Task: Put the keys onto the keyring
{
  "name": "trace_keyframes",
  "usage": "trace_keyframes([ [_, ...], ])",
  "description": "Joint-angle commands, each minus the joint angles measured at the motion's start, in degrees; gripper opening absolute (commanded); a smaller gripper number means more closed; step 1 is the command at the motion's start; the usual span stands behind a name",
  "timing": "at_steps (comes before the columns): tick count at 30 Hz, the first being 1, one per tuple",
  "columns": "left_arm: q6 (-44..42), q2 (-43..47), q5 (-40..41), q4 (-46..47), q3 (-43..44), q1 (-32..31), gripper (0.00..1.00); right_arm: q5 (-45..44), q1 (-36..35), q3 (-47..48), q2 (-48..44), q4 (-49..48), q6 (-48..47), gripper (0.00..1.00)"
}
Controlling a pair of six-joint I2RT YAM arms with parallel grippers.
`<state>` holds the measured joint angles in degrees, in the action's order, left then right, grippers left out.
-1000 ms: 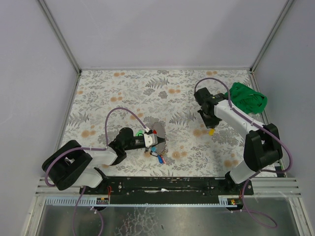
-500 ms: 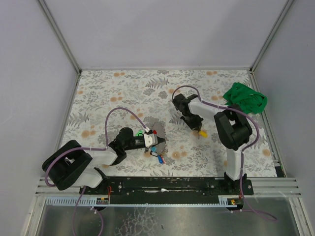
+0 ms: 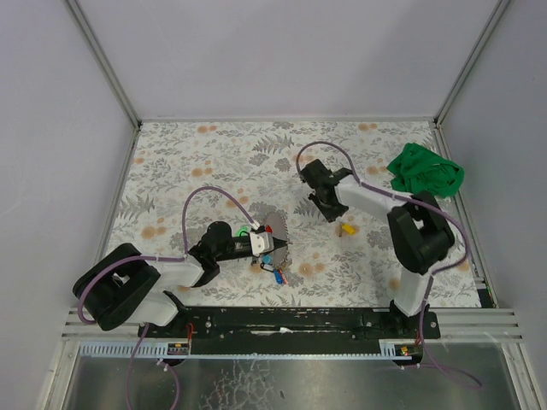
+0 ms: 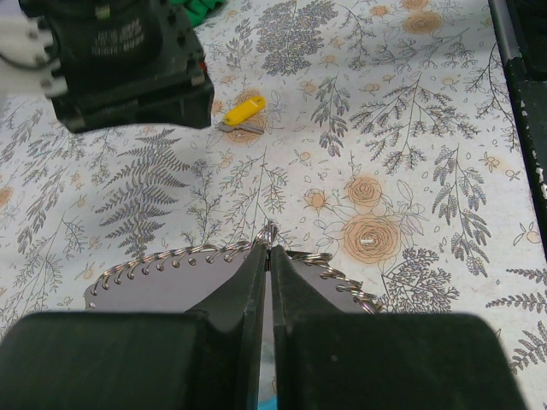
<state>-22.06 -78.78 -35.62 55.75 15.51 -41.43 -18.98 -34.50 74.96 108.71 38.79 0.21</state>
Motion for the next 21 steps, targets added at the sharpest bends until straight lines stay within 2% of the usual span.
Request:
trace_keyframes([
  [1,0.09,0.86,-0.66,3.0,0.6,-0.14,0.0,3.34,-0.3,-6.73,-11.34,-9.28,0.31,0.33],
  [8,0.1,0.74,-0.79,3.03,0.7,-0.15,0.0,6.89,-0.24,-18.81,-19.8,-18.7,-1.98,0.33],
  [21,0.13,0.7,-0.78,3.05,0.74,-0.16,0.0,0.6,0.13,-21.42,-15.16,-21.64,-3.2,0.3],
])
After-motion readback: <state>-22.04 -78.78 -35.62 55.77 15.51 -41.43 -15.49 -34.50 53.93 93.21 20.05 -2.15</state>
